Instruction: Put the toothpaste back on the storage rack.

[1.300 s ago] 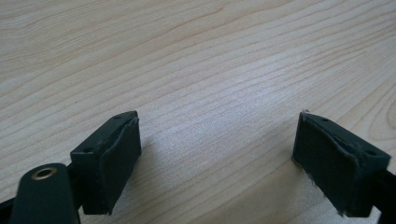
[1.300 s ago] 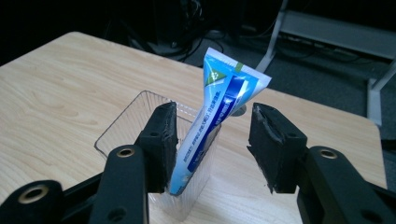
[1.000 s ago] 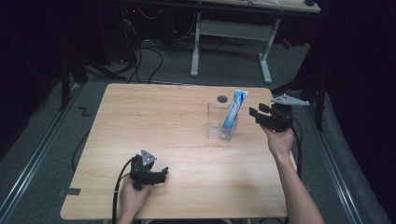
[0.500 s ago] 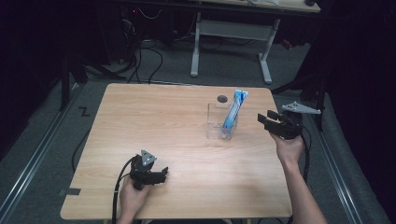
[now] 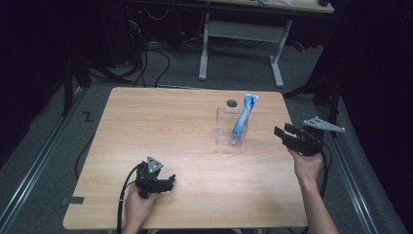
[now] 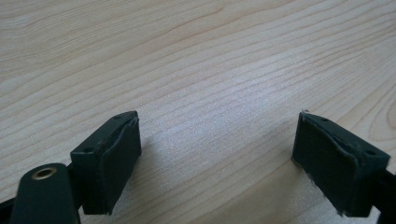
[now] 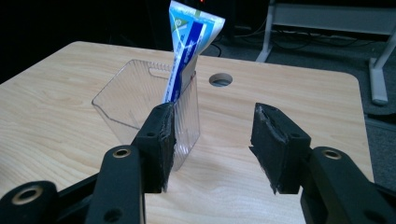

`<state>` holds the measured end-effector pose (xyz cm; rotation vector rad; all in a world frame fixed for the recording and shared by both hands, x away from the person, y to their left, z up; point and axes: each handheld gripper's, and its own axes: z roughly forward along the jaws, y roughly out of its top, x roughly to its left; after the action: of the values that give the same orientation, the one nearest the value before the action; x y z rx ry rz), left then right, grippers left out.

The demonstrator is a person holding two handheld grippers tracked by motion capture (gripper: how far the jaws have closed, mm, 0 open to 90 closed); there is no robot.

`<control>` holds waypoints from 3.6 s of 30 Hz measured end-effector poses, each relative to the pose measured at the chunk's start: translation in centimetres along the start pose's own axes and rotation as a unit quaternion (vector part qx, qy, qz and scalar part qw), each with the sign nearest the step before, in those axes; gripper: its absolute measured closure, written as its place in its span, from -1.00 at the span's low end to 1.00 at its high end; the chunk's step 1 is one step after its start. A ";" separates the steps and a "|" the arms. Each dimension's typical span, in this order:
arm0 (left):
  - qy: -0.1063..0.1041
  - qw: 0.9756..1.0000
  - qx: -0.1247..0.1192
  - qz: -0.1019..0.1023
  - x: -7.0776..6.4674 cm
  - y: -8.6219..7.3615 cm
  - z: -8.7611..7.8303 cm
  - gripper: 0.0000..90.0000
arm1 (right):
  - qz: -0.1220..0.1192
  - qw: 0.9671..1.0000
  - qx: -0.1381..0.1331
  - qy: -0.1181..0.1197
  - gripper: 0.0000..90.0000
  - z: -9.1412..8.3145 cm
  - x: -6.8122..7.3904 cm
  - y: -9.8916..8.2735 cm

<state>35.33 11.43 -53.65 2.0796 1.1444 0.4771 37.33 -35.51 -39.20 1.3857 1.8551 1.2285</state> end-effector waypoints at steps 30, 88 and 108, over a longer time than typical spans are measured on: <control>0.000 1.000 -0.001 0.000 0.0 0.0 0.0 -0.65 | 0.037 0.999 -0.007 -0.005 0.10 -2.7 -0.4 -6.2; 0.000 1.000 -0.001 -0.001 0.0 0.0 0.0 -0.65 | 0.008 0.992 0.116 -0.045 0.12 2.9 0.5 -12.3; 0.000 1.000 0.000 -0.001 0.0 0.0 0.0 -0.65 | -0.008 0.988 0.140 -0.058 0.05 4.4 1.0 -12.6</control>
<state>35.33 11.43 -53.66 2.0785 1.1450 0.4760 34.67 -33.89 -52.22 1.5488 2.0080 0.8842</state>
